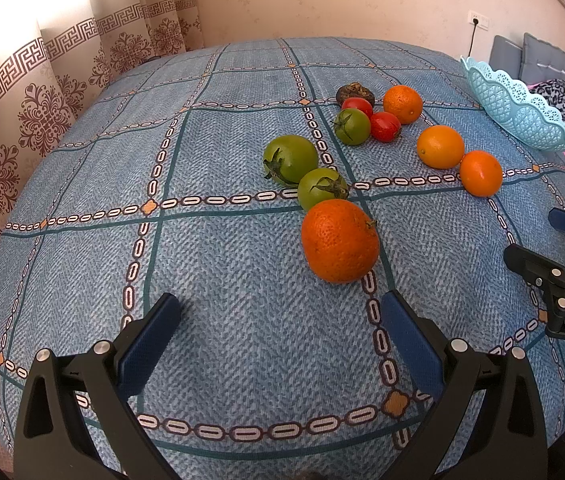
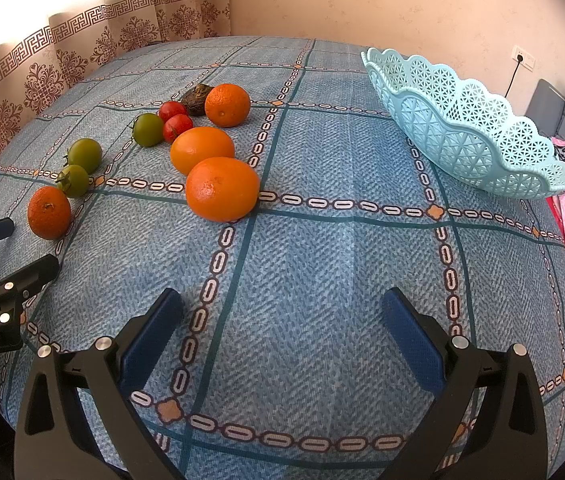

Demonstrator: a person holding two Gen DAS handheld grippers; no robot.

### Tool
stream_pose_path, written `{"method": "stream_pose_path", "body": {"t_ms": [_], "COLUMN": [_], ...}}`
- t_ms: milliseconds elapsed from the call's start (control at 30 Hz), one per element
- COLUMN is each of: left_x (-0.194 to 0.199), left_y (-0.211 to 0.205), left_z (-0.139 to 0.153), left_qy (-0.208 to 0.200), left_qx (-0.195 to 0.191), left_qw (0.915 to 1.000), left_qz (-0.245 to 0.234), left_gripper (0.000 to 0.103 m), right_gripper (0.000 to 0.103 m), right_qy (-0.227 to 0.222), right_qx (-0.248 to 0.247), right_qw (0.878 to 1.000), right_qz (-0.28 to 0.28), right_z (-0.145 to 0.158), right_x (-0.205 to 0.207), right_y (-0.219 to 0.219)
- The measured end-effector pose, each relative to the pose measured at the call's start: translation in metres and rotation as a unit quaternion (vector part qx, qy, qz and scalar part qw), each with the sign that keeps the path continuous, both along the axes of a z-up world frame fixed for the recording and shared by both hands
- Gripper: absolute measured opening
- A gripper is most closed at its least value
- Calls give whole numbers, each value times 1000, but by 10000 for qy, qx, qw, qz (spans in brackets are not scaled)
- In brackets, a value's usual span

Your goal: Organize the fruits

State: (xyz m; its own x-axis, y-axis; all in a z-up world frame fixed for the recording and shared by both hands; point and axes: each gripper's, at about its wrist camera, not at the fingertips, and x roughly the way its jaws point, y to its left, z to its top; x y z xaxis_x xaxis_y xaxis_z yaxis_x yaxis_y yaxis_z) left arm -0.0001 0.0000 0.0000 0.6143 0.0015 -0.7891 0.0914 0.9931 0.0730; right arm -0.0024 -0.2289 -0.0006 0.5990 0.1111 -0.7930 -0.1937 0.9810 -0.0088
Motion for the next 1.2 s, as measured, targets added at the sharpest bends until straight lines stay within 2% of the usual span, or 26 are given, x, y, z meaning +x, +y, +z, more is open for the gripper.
{"method": "stream_pose_path", "body": {"t_ms": [800, 1200], "left_x": [0, -2], "left_y": [5, 4], "left_z": [3, 17], "left_qy": [-9, -200], "left_qx": [-67, -85], "left_qw": [10000, 9998], "left_qz": [-21, -32], "left_gripper": [98, 98], "right_gripper": [101, 101], "right_qy": [16, -268], "right_qx": [48, 609], "right_qw": [10000, 9974], "right_qz": [54, 292], "right_z": [-2, 21], "right_x": [0, 4], "right_y": [0, -3]}}
